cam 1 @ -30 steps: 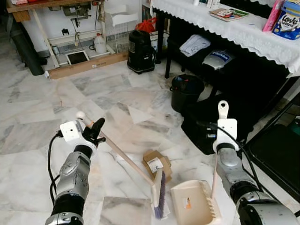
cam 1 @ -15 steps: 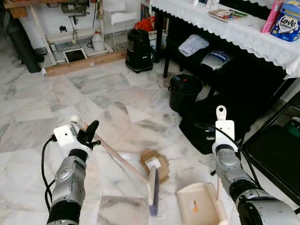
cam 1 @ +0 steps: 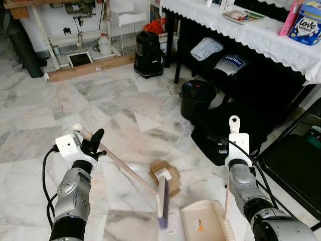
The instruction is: Sweep floor
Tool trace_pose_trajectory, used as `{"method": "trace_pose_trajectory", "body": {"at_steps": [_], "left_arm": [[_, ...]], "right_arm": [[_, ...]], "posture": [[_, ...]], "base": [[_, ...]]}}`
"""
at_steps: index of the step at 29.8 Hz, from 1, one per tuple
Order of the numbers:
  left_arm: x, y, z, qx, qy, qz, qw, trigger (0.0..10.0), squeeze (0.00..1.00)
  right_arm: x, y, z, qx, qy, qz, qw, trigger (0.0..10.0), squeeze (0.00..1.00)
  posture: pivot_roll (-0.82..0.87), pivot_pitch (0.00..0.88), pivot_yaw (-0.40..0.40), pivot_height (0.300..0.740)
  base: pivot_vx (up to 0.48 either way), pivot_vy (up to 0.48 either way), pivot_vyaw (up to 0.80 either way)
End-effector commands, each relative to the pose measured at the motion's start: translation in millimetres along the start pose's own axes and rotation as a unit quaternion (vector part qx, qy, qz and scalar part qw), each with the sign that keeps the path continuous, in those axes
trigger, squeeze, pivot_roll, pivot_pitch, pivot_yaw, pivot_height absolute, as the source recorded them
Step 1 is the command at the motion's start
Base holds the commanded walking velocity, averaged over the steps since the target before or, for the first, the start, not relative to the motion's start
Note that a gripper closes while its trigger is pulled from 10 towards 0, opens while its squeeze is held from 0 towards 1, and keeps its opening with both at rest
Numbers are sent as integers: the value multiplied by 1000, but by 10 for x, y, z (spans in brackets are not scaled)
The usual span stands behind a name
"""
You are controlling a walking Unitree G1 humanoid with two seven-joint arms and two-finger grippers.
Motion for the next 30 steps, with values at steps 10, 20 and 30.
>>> {"method": "trace_pose_trajectory", "body": {"at_steps": [10, 20, 30], "left_arm": [[21, -38, 78, 17, 14, -5, 1000, 10000, 0], [-178, -160, -31, -27, 77, 33, 996, 10000, 0], [-369, -291, -78, -46, 121, 65, 989, 10000, 0]], "right_arm": [[-237, -85, -184, -47, -36, 59, 996, 10000, 0], [-355, -176, -396, -97, -57, 102, 988, 10000, 0], [-492, -283, -573, -157, 6, 143, 977, 10000, 0]], "posture": [[-21, 67, -79, 740], [-17, 86, -84, 740], [-19, 73, -75, 740]], "base": [[0, 0, 0], [0, 0, 0], [0, 0, 0]]}}
Point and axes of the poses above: a point about 5 cm out from each wrist's last joint towards the gripper, its own y axis pointing out of the wrist towards the gripper, its own z axis along the axis of the wrist's last joint, x = y × z, the point moved 3 cm from there along y, pointing out of the wrist towards the gripper, and after that the axes turned 13 degrees about -y, right-handed, at the moved point
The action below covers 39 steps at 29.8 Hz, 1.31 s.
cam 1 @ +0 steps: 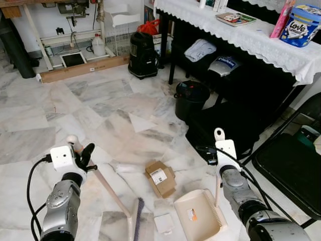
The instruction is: Sweep floor
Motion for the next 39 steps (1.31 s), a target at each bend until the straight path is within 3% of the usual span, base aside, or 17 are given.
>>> {"method": "trace_pose_trajectory", "body": {"at_steps": [1, 4, 9, 13, 19, 25, 27, 30, 32, 39], "left_arm": [[-3, -13, -25, -8, 15, 1, 1000, 10000, 0], [-16, -8, -19, -13, 20, 0, 1000, 10000, 0], [36, 11, -46, -31, 4, -21, 999, 10000, 0], [213, -21, -169, -71, -23, -75, 994, 10000, 0], [405, -95, -333, -125, -33, -129, 983, 10000, 0], [564, -102, -369, -156, -66, -165, 972, 10000, 0], [609, -77, -338, -151, -77, -172, 970, 10000, 0], [628, 7, -160, -102, -116, -159, 975, 10000, 0], [589, 49, 60, -43, -134, -143, 980, 10000, 0], [370, 46, 267, 18, -106, -92, 990, 10000, 0]], "right_arm": [[-188, -90, -368, -75, 33, 39, 996, 10000, 0], [-236, -128, -474, -93, 82, 48, 991, 10000, 0], [-244, -171, -599, -108, 100, 51, 988, 10000, 0], [-279, -212, -688, -117, 106, 52, 986, 10000, 0], [-373, -250, -736, -124, 110, 58, 984, 10000, 0], [-380, -255, -742, -125, 120, 51, 984, 10000, 0], [-371, -246, -725, -124, 123, 49, 983, 10000, 0], [-343, -217, -671, -119, 121, 48, 984, 10000, 0], [-318, -198, -633, -115, 119, 48, 985, 10000, 0], [-223, -170, -604, -106, 124, 48, 985, 10000, 0]], "posture": [[-18, 73, -73, 740], [-12, 67, -69, 740], [-8, 60, -65, 740], [-6, 57, -63, 740], [-7, 59, -59, 740], [-13, 59, -54, 740], [-12, 58, -54, 740], [-11, 54, -58, 740], [-10, 52, -59, 740], [0, 48, -60, 740]], "base": [[0, 0, 0], [0, 0, 0], [0, 0, 0], [0, 0, 0], [0, 0, 0], [0, 0, 0], [0, 0, 0], [0, 0, 0], [0, 0, 0], [0, 0, 0]]}}
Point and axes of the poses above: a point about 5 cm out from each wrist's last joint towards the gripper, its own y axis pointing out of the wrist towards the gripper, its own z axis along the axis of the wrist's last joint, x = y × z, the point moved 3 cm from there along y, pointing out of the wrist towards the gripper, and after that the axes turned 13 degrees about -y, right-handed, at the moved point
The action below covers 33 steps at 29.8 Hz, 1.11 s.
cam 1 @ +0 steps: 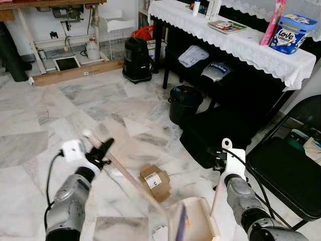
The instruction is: Sweep floor
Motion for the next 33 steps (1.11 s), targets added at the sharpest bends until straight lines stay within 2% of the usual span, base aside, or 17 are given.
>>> {"method": "trace_pose_trajectory", "body": {"at_steps": [1, 5, 11, 14, 17, 24, 25, 26, 27, 28, 32, 33], "left_arm": [[-21, -5, 128, 29, 23, 10, 999, 10000, 0], [-71, -34, 144, 44, 52, 31, 997, 10000, 0], [-86, -18, 138, 55, 52, 40, 996, 10000, 0], [-95, -4, 137, 56, 53, 42, 996, 10000, 0], [-120, 10, 142, 61, 57, 50, 995, 10000, 0], [-177, -9, 160, 72, 58, 65, 994, 10000, 0], [-189, -12, 170, 75, 58, 67, 993, 10000, 0], [-189, -12, 170, 75, 58, 67, 993, 10000, 0], [-209, -19, 180, 76, 60, 70, 993, 10000, 0], [-224, -25, 186, 77, 62, 73, 992, 10000, 0], [-252, -33, 195, 77, 70, 80, 991, 10000, 0], [-259, -36, 198, 73, 84, 82, 990, 10000, 0]], "right_arm": [[-161, -79, -359, -68, 22, 39, 997, 10000, 0], [-69, -84, -383, -62, 26, 37, 997, 10000, 0], [31, -98, -430, -59, 48, 30, 997, 10000, 0], [36, -99, -434, -59, 48, 30, 997, 10000, 0], [31, -94, -406, -51, 70, 31, 996, 10000, 0], [-170, -27, -92, -9, 96, 65, 993, 10000, 0], [-249, -8, 31, 4, 97, 72, 993, 10000, 0], [-249, -8, 31, 4, 97, 72, 993, 10000, 0], [-395, -2, 188, 26, 92, 83, 992, 10000, 0], [-468, -3, 291, 42, 89, 87, 991, 10000, 0], [-501, -9, 337, 53, 88, 87, 991, 10000, 0], [-504, -14, 327, 54, 88, 87, 991, 10000, 0]], "posture": [[0, 46, -62, 740], [-2, 45, -63, 740], [-20, 54, -56, 740], [-22, 58, -54, 740], [-22, 61, -53, 740], [-13, 60, -65, 740], [-12, 61, -66, 740], [-12, 61, -66, 740], [-11, 61, -69, 740], [-11, 60, -70, 740], [-9, 59, -72, 740], [-6, 58, -74, 740]], "base": [[0, 0, 0], [0, 0, 0], [0, 0, 0], [0, 0, 0], [0, 0, 0], [0, 0, 0], [0, 0, 0], [0, 0, 0], [0, 0, 0], [0, 0, 0], [0, 0, 0], [0, 0, 0]]}}
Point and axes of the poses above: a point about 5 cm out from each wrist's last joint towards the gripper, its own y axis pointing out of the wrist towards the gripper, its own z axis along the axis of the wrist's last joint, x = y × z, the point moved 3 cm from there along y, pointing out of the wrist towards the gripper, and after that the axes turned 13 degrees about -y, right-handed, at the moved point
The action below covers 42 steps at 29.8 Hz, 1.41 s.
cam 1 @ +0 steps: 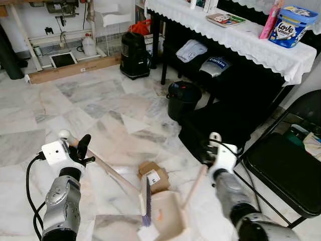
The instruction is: Sweep floor
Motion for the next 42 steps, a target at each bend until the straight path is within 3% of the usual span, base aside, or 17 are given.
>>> {"method": "trace_pose_trajectory", "body": {"at_steps": [1, 3, 5, 8, 17, 22, 26, 29, 33, 36, 37, 40, 41, 42], "left_arm": [[-12, 21, 71, 8, 40, 0, 999, 10000, 0], [-30, 12, 77, 0, 90, 4, 996, 10000, 0], [-33, 11, 76, -1, 97, 5, 995, 10000, 0], [-44, -13, 64, -8, 144, 1, 990, 10000, 0], [-98, -50, 265, 57, 173, 29, 983, 10000, 0], [-138, -91, 211, 37, 268, 30, 962, 10000, 0], [-189, -112, 167, 25, 281, 36, 959, 10000, 0], [-220, -123, 24, -19, 298, 28, 954, 10000, 0], [-197, -139, -218, -89, 289, 0, 953, 10000, 0], [-130, -167, -400, -135, 191, -13, 972, 10000, 0], [-115, -165, -401, -134, 180, -15, 974, 10000, 0], [-70, -111, -400, -148, 96, -9, 984, 10000, 0], [-70, -111, -400, -148, 96, -9, 984, 10000, 0], [-55, -82, -389, -152, 61, -7, 986, 10000, 0]], "right_arm": [[14, -10, -25, -1, 16, -1, 1000, 10000, 0], [13, -26, -62, 0, 9, -2, 1000, 10000, 0], [8, -30, -72, -1, 8, -2, 1000, 10000, 0], [4, -44, -122, -7, 2, -1, 1000, 10000, 0], [43, -81, -250, -28, -26, -4, 999, 10000, 0], [32, -71, -232, -31, -38, -7, 999, 10000, 0], [18, -67, -226, -31, -43, -4, 999, 10000, 0], [24, -58, -200, -30, -47, -4, 998, 10000, 0], [39, -48, -163, -27, -50, -6, 998, 10000, 0], [41, -43, -150, -28, -59, -6, 998, 10000, 0], [41, -43, -149, -28, -59, -6, 998, 10000, 0], [46, -38, -134, -28, -60, -8, 998, 10000, 0], [46, -38, -134, -28, -60, -8, 998, 10000, 0], [57, -35, -123, -27, -60, -9, 998, 10000, 0]], "posture": [[-5, 59, -74, 740], [1, 59, -75, 740], [5, 59, -74, 740], [6, 58, -75, 740], [7, 57, -67, 740], [21, 56, -69, 740], [24, 54, -68, 740], [25, 53, -67, 740], [26, 49, -65, 740], [25, 45, -65, 740], [25, 45, -65, 740], [26, 43, -65, 740], [26, 43, -65, 740], [26, 43, -65, 740]], "base": [[0, 0, 0], [0, 0, 0], [0, 0, 0], [0, 0, 0], [0, 0, 0], [0, 0, 0], [0, 0, 0], [0, 0, 0], [0, 0, 0], [0, 0, 0], [0, 0, 0], [0, 0, 0], [0, 0, 0], [0, 0, 0]]}}
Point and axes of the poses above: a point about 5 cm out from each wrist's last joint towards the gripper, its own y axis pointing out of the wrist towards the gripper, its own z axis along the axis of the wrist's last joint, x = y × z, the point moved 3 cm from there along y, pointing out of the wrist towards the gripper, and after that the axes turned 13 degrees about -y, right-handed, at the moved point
